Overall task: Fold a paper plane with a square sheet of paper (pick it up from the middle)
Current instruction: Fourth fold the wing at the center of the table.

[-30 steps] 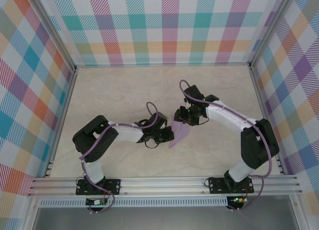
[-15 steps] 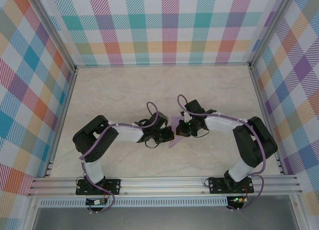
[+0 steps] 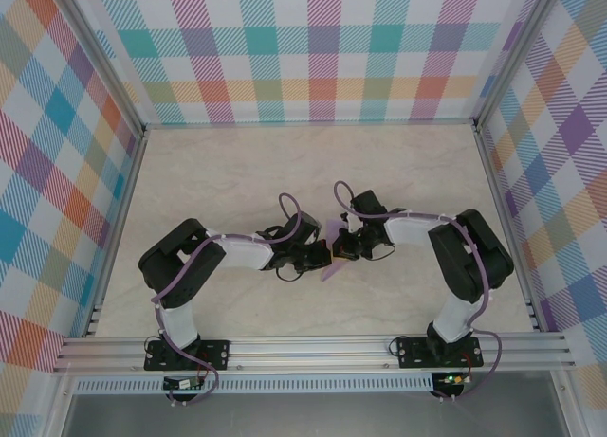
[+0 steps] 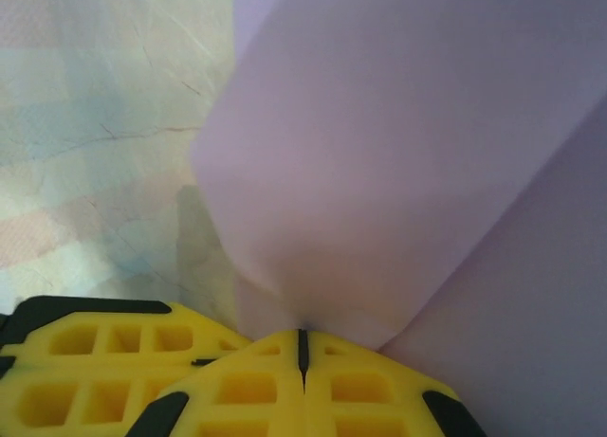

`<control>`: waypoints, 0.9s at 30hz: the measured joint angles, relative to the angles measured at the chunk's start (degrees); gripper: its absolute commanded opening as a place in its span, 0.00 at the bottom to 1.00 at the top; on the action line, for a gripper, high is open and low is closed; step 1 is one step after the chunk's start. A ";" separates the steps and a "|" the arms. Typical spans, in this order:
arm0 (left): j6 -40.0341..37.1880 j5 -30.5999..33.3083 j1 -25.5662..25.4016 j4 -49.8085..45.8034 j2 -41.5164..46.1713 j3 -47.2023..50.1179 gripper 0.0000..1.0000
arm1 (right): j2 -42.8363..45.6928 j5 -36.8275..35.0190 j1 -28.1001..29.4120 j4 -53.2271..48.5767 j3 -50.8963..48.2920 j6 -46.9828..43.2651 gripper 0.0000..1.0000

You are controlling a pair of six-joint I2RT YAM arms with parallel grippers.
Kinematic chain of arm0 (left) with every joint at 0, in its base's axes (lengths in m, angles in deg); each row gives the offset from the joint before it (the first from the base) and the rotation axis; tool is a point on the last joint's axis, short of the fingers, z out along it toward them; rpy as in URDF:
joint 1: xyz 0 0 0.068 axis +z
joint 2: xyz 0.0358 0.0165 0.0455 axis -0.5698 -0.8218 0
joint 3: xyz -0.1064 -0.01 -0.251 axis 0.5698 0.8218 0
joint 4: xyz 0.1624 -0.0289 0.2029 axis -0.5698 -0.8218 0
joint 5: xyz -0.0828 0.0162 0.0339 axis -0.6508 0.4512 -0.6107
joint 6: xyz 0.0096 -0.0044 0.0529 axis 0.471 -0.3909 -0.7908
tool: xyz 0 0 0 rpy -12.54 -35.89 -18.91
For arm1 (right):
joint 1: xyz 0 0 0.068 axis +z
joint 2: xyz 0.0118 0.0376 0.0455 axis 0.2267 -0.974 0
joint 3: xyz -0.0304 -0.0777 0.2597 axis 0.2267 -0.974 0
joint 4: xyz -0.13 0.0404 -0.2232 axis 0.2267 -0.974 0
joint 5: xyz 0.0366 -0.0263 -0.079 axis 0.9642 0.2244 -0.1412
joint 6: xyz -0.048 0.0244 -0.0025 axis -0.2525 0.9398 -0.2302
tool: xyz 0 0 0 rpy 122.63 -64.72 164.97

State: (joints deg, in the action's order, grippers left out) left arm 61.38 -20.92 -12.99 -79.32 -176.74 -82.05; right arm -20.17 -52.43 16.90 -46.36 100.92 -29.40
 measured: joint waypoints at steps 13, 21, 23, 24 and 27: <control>0.00 0.00 -0.02 0.00 0.04 0.17 0.00 | -4.85 6.27 -5.53 -2.56 4.57 -2.23 0.00; 0.00 -0.02 -0.04 0.00 0.04 0.15 0.00 | -6.86 1.44 -12.92 -1.18 9.84 -4.00 0.00; 0.00 -0.02 -0.04 0.00 0.04 0.15 0.00 | -6.86 0.39 -13.92 -1.01 10.60 -4.63 0.00; 0.00 -0.02 -0.04 0.00 0.04 0.15 0.00 | -6.75 0.33 -14.10 -0.68 10.60 -5.01 0.00; 0.00 0.00 -0.04 0.00 0.04 0.13 0.00 | -4.68 1.27 -13.92 0.81 8.98 -5.77 0.01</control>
State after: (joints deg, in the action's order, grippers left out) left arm 61.38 -20.92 -13.03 -79.32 -176.69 -81.92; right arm -24.84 -51.16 2.97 -45.55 109.90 -35.17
